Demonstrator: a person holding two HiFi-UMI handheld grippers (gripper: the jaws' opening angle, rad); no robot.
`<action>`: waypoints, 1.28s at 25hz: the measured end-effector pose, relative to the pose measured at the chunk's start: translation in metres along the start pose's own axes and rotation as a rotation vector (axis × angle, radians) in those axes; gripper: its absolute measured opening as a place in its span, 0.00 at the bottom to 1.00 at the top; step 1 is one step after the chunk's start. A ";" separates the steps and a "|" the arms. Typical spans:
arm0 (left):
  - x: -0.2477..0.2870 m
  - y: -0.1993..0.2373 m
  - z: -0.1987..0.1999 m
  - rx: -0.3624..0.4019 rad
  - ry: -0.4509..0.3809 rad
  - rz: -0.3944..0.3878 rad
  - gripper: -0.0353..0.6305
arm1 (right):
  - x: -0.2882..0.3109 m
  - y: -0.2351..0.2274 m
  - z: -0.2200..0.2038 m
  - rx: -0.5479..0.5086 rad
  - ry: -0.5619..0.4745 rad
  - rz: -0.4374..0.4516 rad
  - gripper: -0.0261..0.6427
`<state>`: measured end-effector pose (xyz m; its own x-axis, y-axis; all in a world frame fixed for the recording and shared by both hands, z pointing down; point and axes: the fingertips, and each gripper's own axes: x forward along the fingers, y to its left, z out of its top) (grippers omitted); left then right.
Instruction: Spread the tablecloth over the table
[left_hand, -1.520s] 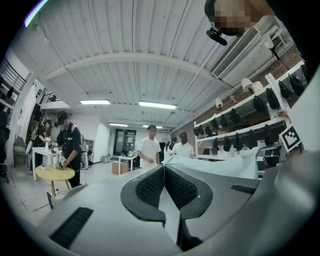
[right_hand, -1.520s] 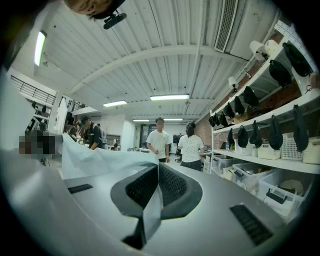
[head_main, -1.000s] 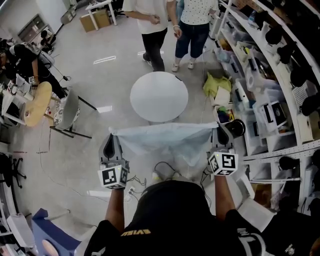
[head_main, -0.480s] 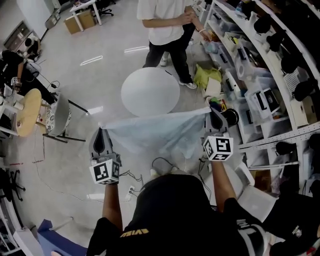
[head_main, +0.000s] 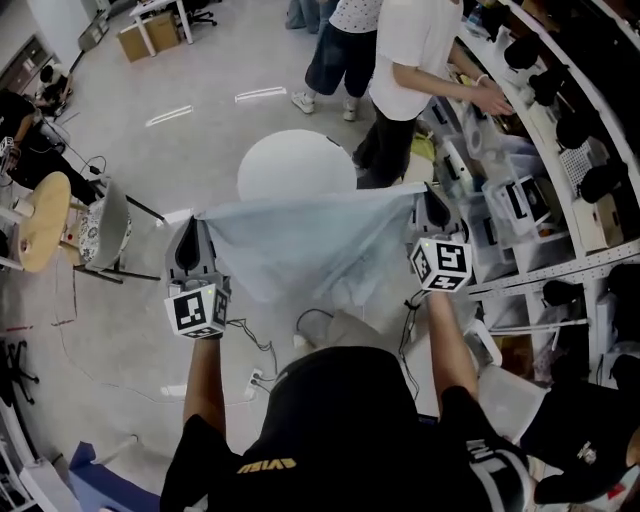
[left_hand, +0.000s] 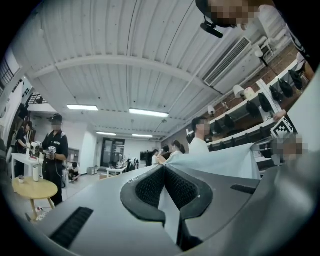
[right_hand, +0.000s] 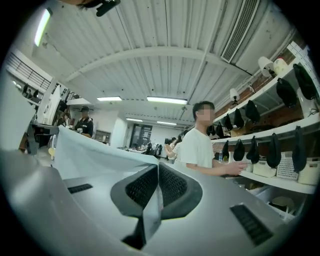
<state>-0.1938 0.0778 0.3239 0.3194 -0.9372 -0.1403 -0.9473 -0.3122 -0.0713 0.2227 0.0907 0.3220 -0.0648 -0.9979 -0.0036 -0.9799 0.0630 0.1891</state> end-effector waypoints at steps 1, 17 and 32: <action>0.007 0.003 0.004 -0.005 -0.008 0.005 0.08 | 0.007 -0.001 0.005 -0.004 -0.008 -0.001 0.05; 0.182 0.024 0.014 0.081 -0.021 0.060 0.08 | 0.188 -0.050 0.015 0.003 -0.057 0.046 0.05; 0.341 0.018 0.041 0.125 -0.020 0.145 0.08 | 0.354 -0.119 0.027 -0.010 -0.093 0.179 0.05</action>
<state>-0.1012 -0.2405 0.2341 0.1816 -0.9673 -0.1772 -0.9736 -0.1515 -0.1710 0.3109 -0.2697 0.2722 -0.2552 -0.9650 -0.0602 -0.9494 0.2384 0.2044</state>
